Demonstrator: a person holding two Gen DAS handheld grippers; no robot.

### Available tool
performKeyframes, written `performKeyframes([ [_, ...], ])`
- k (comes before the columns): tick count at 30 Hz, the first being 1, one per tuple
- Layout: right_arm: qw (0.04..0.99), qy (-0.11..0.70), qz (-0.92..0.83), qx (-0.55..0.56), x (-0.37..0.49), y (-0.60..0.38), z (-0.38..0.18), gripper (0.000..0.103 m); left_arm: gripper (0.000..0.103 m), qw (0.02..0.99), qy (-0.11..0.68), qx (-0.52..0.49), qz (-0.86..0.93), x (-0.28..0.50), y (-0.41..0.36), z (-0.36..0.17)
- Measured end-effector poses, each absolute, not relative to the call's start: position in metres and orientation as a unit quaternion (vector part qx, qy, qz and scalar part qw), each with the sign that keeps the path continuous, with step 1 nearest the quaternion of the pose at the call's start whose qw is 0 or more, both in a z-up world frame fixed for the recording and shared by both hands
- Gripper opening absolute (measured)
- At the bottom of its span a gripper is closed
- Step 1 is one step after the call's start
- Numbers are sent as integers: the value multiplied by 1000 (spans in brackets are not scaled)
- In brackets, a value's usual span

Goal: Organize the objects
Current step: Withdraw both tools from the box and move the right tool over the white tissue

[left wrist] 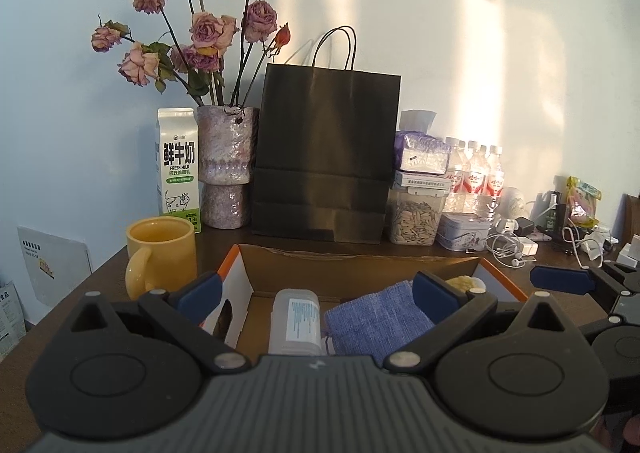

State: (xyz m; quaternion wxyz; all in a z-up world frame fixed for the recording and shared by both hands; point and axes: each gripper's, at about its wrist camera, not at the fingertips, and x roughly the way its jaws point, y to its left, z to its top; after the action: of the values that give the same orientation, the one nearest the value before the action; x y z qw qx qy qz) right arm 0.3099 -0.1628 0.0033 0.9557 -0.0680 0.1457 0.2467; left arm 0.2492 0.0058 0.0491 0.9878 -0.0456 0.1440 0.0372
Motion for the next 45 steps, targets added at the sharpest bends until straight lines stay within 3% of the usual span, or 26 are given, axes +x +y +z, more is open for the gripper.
performKeyframes([
  [17,949,161,258,-79,231,-186,6,103,103,986,159,-41,30,169,18,53],
  [45,907,291,295,-83,142,-199,-57,103,103,967,248,-41,33,71,25,-12],
])
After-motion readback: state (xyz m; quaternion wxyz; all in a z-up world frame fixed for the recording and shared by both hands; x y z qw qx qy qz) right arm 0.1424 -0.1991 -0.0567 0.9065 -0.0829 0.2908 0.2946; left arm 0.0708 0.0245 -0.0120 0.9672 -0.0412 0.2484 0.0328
